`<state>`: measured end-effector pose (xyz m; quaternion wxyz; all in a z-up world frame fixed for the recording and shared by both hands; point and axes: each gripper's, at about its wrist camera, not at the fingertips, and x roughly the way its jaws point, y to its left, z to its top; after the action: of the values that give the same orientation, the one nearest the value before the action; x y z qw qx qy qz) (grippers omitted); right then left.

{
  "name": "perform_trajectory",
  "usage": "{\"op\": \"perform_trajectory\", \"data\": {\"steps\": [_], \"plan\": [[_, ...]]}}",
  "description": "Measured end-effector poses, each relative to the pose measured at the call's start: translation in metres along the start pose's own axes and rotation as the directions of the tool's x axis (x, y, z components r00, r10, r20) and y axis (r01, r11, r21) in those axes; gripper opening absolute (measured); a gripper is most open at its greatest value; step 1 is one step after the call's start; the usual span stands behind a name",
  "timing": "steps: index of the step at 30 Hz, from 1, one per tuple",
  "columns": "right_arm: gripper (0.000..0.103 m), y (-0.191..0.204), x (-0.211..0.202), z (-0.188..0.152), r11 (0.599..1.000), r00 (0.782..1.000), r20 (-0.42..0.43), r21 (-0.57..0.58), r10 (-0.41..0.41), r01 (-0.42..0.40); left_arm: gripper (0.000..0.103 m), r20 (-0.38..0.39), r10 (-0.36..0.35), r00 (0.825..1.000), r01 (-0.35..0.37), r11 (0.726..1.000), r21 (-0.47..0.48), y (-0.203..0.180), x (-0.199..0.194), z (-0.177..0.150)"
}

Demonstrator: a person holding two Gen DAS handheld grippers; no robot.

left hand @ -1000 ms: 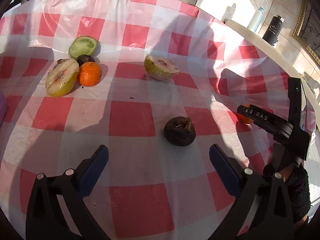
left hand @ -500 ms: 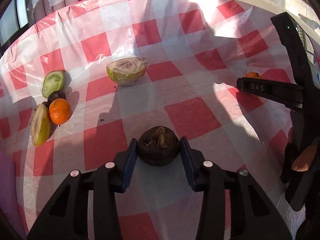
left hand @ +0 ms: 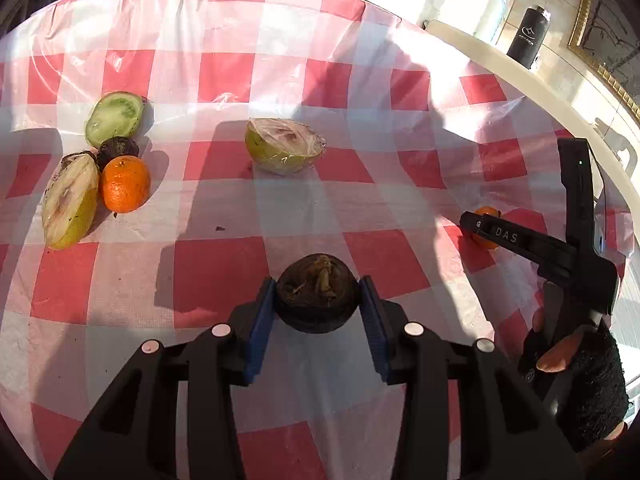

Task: Organize fruits
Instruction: 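Carry the small dark fruit and the tangerine with both tools over the white box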

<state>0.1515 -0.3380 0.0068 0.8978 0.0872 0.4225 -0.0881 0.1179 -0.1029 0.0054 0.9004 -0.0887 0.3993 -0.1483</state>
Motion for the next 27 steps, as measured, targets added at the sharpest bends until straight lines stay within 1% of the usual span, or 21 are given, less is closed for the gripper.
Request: {"op": "perform_trajectory", "data": {"steps": [1, 4, 6, 7, 8, 9, 12, 14, 18, 20, 22, 25, 27], "plan": [[0.043, -0.003, -0.001, 0.000, 1.000, 1.000, 0.002, 0.006, 0.006, -0.006, 0.042, 0.034, -0.001, 0.999, 0.002, 1.000, -0.025, 0.004, -0.009, -0.002], [0.043, -0.014, -0.008, -0.001, 0.999, 0.999, 0.024, 0.040, 0.023, -0.024, 0.042, 0.094, -0.001, 0.996, 0.006, 0.999, -0.053, 0.008, -0.035, -0.020], [0.043, -0.026, -0.018, -0.001, 0.994, 0.994, 0.077, 0.080, 0.071, -0.077, 0.042, 0.139, 0.004, 0.990, 0.005, 0.998, -0.064, 0.012, -0.060, -0.036], [0.043, -0.030, -0.025, -0.004, 0.993, 0.992, 0.098, 0.090, 0.074, -0.082, 0.042, 0.152, -0.003, 0.988, 0.015, 0.997, -0.075, 0.015, -0.072, -0.045], [0.043, -0.030, -0.031, -0.009, 0.994, 0.992, 0.106, 0.086, 0.065, -0.075, 0.042, 0.160, -0.008, 0.987, 0.022, 0.996, -0.083, 0.020, -0.083, -0.054], [0.043, -0.026, -0.038, -0.016, 0.994, 0.991, 0.108, 0.076, 0.075, -0.083, 0.042, 0.170, -0.005, 0.985, 0.019, 0.996, -0.084, 0.023, -0.093, -0.062], [0.043, -0.004, -0.061, -0.046, 0.989, 0.983, 0.116, 0.029, 0.139, -0.143, 0.042, 0.178, 0.006, 0.984, 0.008, 0.997, -0.078, 0.036, -0.118, -0.082], [0.043, 0.013, -0.077, -0.067, 0.979, 0.973, 0.112, 0.014, 0.202, -0.205, 0.042, 0.182, 0.024, 0.983, -0.008, 0.996, -0.085, 0.048, -0.132, -0.092], [0.043, 0.056, -0.105, -0.107, 0.954, 0.949, 0.095, -0.029, 0.299, -0.298, 0.042, 0.156, 0.055, 0.986, -0.040, 0.995, -0.095, 0.067, -0.149, -0.107], [0.043, 0.075, -0.114, -0.122, 0.946, 0.943, 0.089, -0.058, 0.322, -0.318, 0.042, 0.151, 0.068, 0.986, -0.054, 0.994, -0.097, 0.074, -0.157, -0.114], [0.043, 0.093, -0.122, -0.133, 0.934, 0.931, 0.078, -0.072, 0.356, -0.351, 0.042, 0.151, 0.079, 0.985, -0.066, 0.993, -0.093, 0.080, -0.166, -0.121], [0.043, 0.108, -0.136, -0.149, 0.929, 0.929, 0.076, -0.110, 0.363, -0.354, 0.042, 0.163, 0.081, 0.983, -0.069, 0.994, -0.083, 0.082, -0.177, -0.130], [0.043, 0.115, -0.143, -0.158, 0.922, 0.922, 0.081, -0.120, 0.378, -0.368, 0.042, 0.178, 0.084, 0.980, -0.073, 0.995, -0.067, 0.080, -0.182, -0.133]]}}
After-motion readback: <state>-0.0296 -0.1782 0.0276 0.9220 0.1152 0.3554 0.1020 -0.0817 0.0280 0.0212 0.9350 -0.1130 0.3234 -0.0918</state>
